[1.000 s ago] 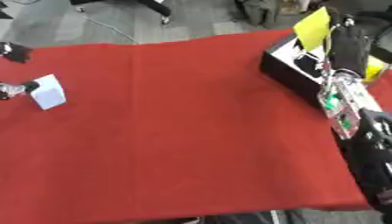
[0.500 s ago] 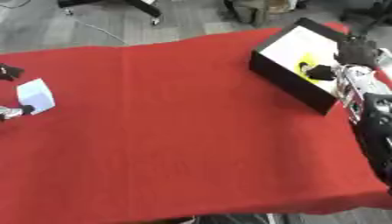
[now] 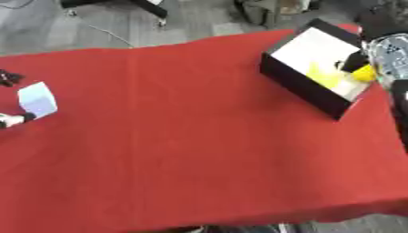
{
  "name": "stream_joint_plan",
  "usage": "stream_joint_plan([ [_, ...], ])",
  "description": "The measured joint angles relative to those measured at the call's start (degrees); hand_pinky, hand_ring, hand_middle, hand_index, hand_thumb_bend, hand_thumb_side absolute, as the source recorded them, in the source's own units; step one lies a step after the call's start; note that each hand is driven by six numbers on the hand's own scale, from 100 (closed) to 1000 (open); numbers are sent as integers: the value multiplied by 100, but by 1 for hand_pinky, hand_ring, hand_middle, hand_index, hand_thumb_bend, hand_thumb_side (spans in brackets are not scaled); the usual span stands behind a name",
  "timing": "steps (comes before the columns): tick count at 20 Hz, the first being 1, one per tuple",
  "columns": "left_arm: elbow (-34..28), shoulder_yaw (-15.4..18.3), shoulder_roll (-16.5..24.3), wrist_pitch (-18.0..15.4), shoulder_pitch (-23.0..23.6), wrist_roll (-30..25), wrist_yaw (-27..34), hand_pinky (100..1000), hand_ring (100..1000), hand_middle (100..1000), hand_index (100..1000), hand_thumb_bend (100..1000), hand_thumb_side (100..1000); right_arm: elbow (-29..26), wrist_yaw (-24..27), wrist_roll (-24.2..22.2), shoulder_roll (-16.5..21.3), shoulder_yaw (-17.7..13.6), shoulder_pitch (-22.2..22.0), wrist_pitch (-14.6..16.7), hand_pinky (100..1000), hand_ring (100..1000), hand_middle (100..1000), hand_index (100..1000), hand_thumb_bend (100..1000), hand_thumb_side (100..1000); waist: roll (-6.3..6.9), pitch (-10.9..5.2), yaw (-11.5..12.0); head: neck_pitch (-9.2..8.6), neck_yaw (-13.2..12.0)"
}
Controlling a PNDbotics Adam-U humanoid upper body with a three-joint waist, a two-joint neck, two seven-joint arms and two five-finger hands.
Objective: Pick up the objects with one hand, pass them to the other hand, and then place them into the box on the other side of the table.
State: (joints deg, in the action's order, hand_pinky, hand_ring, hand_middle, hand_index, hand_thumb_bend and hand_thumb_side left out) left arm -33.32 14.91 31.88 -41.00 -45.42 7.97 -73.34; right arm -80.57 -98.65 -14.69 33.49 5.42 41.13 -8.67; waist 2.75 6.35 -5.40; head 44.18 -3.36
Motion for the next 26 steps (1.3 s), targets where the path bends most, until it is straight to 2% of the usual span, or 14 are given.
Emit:
stream_joint_plan([
  [3, 101, 21, 34, 130, -69, 169, -141, 755, 753, 807, 904, 586, 489, -1144, -106, 324, -125, 109, -306, 316, 1000, 985, 918, 993, 464, 487, 0, 0, -12, 2, -486],
  [6, 251, 30, 45, 344, -144, 399, -331, 758, 754, 810, 904, 583, 480, -2055, -29, 486, -302, 224, -518, 600, 1000, 968, 902, 990, 451, 485, -5, 0, -30, 2, -897],
  [9, 385, 59, 45, 599, -222, 629, -495, 761, 758, 814, 908, 590, 491, -2705, 184, 568, -501, 322, -655, 814, 1000, 953, 890, 991, 438, 486, -37, 0, -89, 2, -1166],
  [11, 488, 62, 45, 761, -272, 717, -605, 764, 763, 818, 910, 584, 505, -3002, 350, 604, -633, 384, -709, 914, 1000, 946, 884, 991, 423, 489, -63, 0, -119, 2, -1259],
  [15, 700, 82, 36, 1043, -382, 685, -720, 765, 772, 825, 912, 569, 516, -3252, 647, 665, -871, 467, -745, 1020, 1000, 936, 878, 993, 377, 480, -122, 2, -195, 0, -1314],
  [18, 781, 96, 12, 1244, -448, 564, -730, 740, 742, 789, 893, 534, 503, -3282, 810, 696, -980, 492, -783, 1035, 1000, 933, 875, 993, 353, 478, -167, 9, -228, -9, -1320],
  [24, 888, 129, -105, 1633, -472, 200, -683, 683, 659, 703, 842, 406, 346, -3283, 993, 725, -1033, 496, -841, 997, 999, 926, 868, 993, 323, 480, -203, 37, -279, -63, -1342],
  [25, 905, 129, -120, 1666, -473, 136, -661, 673, 610, 648, 808, 348, 237, -3283, 1016, 731, -1048, 501, -842, 988, 998, 925, 867, 994, 307, 485, -202, 37, -287, -70, -1346],
  [26, 909, 129, -132, 1693, -474, 79, -632, 669, 604, 640, 803, 340, 222, -3283, 1027, 732, -1057, 508, -845, 982, 998, 925, 867, 994, 306, 485, -199, 37, -294, -78, -1348],
])
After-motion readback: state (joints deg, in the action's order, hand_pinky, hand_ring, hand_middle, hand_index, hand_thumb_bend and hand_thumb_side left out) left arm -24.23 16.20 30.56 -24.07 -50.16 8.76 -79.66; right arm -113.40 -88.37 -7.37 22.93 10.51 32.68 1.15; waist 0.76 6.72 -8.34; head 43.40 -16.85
